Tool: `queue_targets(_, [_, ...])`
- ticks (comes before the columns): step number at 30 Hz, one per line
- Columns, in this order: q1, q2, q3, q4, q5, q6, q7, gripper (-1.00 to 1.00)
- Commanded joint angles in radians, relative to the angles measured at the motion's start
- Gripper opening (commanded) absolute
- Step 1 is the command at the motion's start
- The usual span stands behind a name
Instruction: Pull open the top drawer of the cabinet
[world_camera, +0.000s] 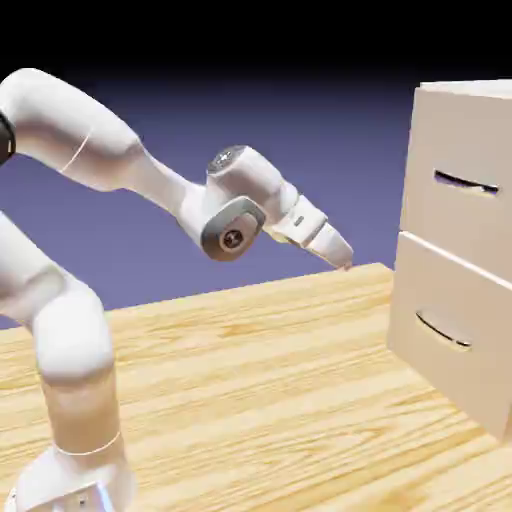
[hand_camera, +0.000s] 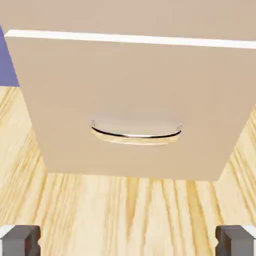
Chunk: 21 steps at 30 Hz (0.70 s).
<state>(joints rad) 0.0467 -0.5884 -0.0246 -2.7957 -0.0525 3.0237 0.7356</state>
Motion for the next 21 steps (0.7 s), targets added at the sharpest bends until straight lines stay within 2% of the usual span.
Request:
queue_targets(1, [0.029,-0.015,-0.020,0.012,-0.044,-0.011,-0.004,0.00])
queue_targets(21, [0.604,-0.320,-0.429,0.248,-0.913,-0.231,-0.094,0.00])
